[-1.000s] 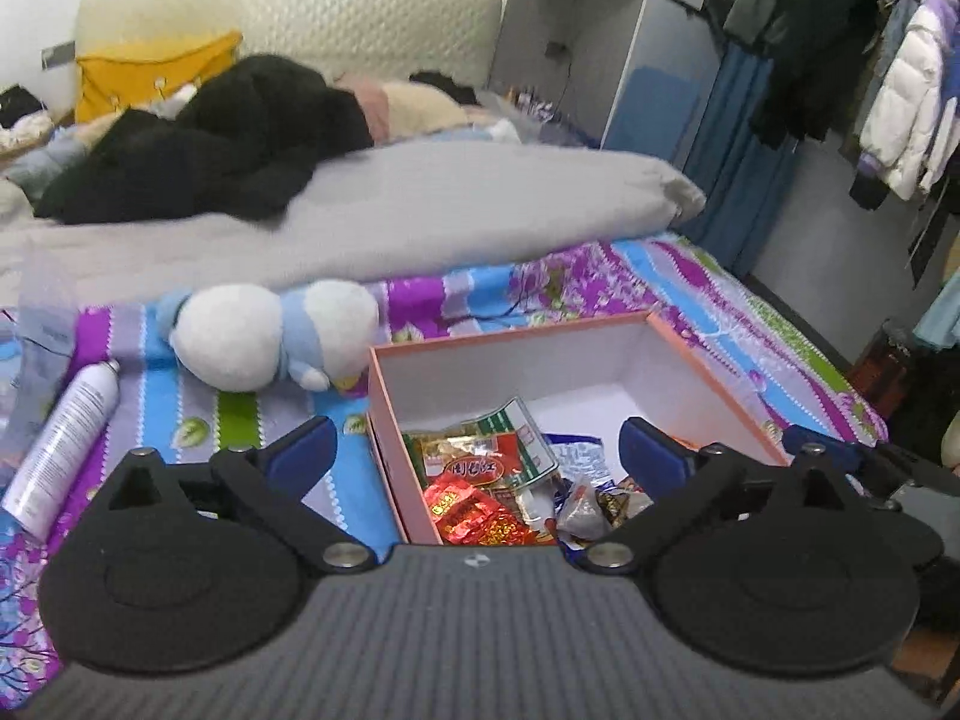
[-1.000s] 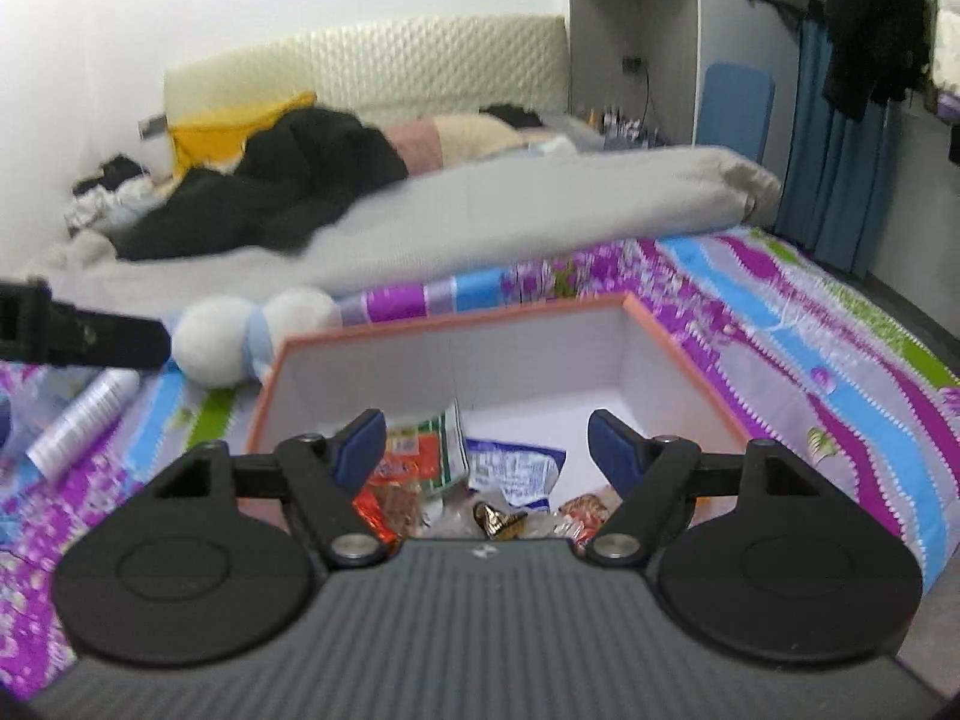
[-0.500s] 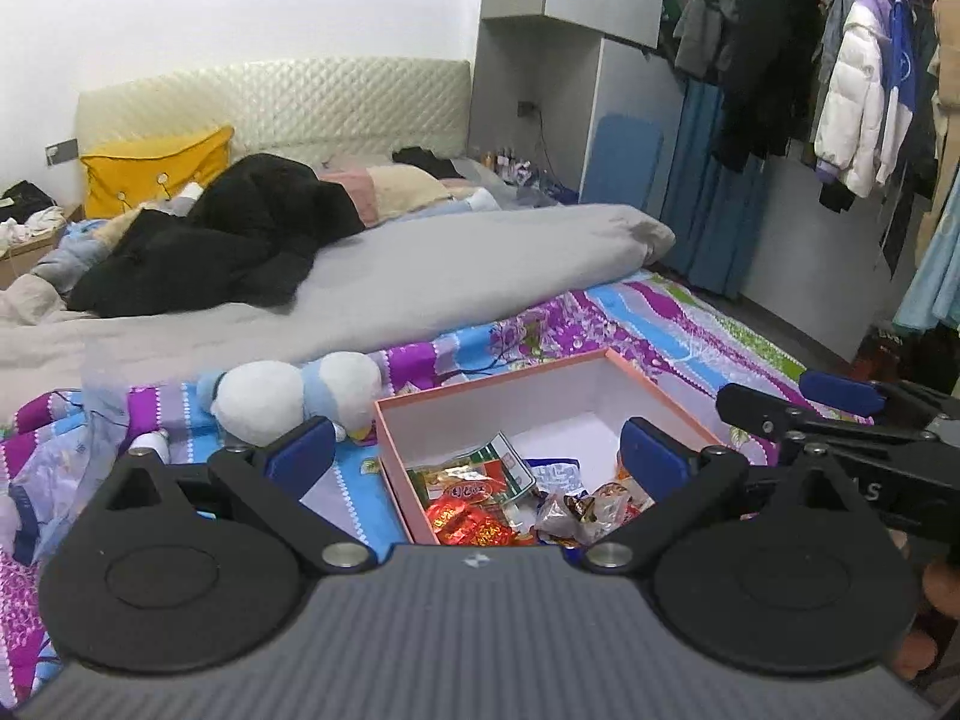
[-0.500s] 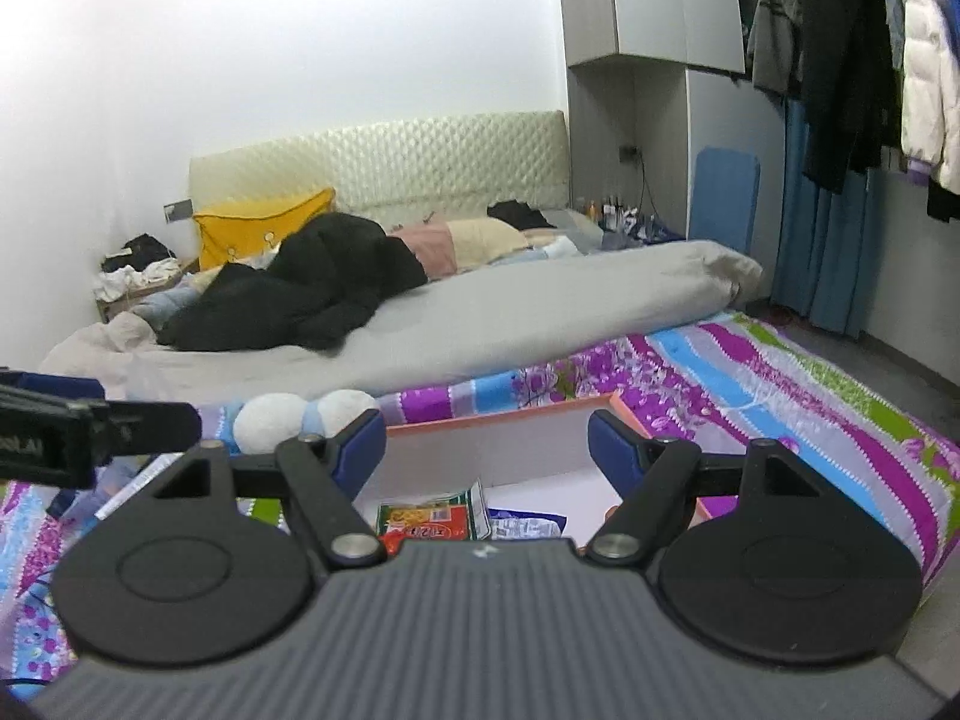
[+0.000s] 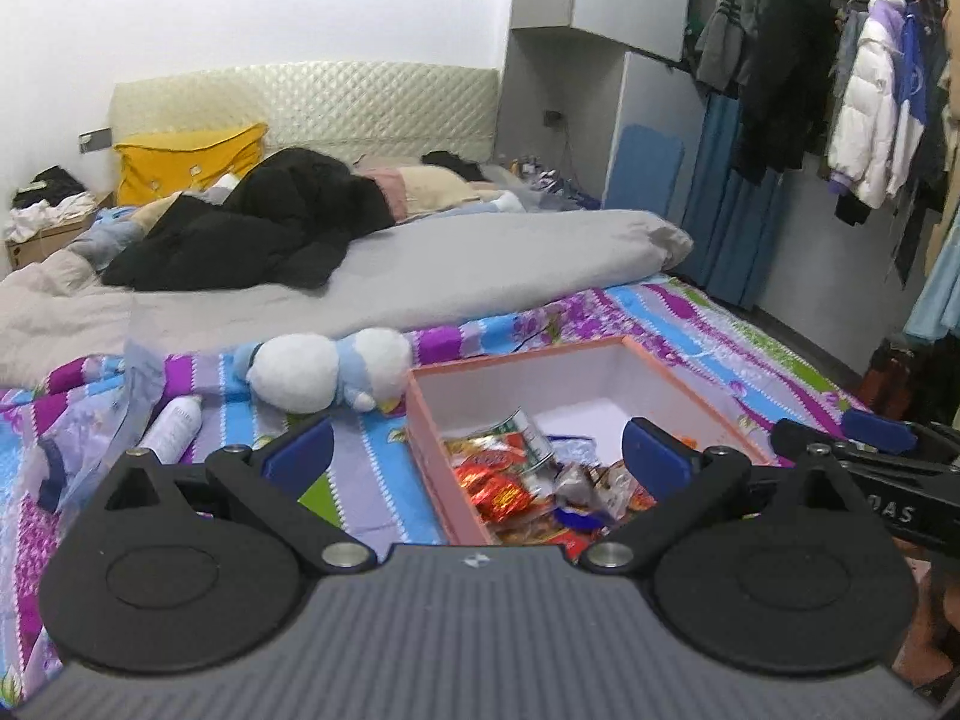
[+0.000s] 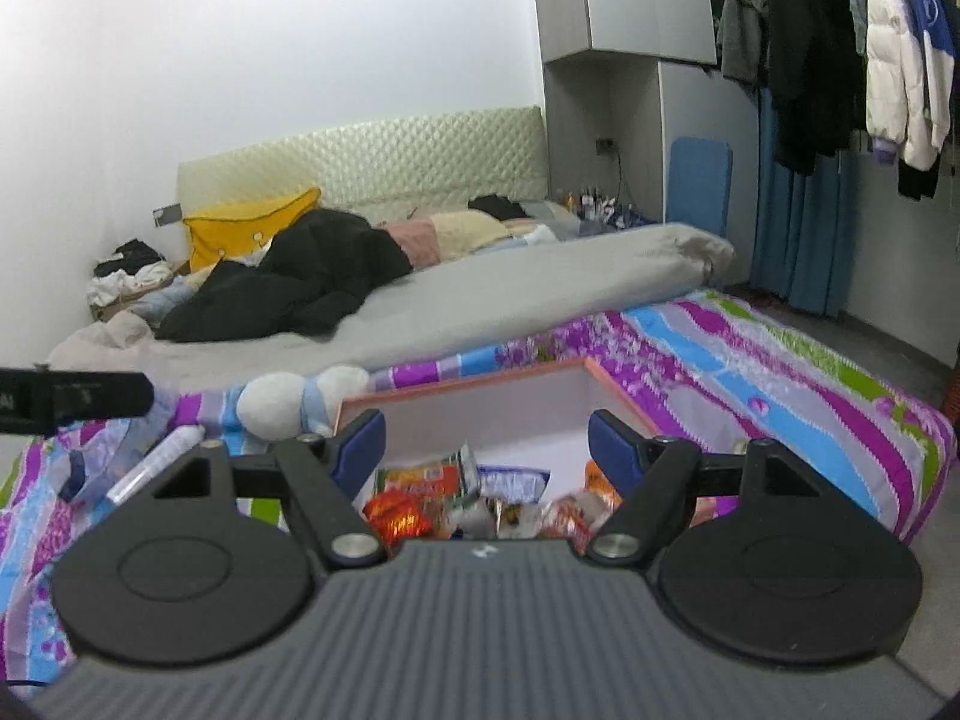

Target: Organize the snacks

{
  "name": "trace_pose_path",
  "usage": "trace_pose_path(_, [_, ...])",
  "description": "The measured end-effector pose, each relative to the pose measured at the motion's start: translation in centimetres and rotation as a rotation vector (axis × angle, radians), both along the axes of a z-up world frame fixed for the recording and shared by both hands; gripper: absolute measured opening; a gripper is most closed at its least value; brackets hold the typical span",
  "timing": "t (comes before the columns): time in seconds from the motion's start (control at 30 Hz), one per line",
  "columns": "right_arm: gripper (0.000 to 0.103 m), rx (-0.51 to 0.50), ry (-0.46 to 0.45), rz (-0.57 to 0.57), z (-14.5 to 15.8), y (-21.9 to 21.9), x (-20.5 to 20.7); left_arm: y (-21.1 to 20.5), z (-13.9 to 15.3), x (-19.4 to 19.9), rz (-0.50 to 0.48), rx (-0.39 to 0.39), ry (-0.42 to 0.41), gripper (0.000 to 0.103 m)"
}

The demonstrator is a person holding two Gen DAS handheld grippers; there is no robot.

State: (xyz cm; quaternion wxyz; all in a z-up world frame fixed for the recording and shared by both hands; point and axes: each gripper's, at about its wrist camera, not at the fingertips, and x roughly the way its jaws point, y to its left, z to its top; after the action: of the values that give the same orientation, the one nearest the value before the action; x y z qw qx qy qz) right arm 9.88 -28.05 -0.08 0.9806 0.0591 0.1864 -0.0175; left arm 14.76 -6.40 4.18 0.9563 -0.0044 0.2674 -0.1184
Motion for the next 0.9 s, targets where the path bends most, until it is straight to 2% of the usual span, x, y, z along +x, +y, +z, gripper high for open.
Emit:
trace_pose_path(0.27, [0.076, 0.008, 0.038, 0.002, -2.2, 1.1, -1.4, 1.6, -3.0, -0.5, 0.033, -0.021, 0.059, 0.103])
trace_pose_path(0.47, [0.076, -0.011, 0.055, 0.0, -4.3, 2.0, -2.2, 1.3, -4.7, -1.1, 0.005, -0.019, 0.082, 0.103])
trace_pose_path(0.73, [0.076, -0.001, 0.104, -0.016, -6.1, 1.4, -2.3, 1.0, -5.9, -0.8, 0.008, -0.024, 0.106, 0.103])
trace_pose_path(0.9, [0.076, 0.018, 0.102, -0.024, -6.3, 0.9, -1.9, 1.0, -6.0, -0.2, 0.022, -0.032, 0.107, 0.103])
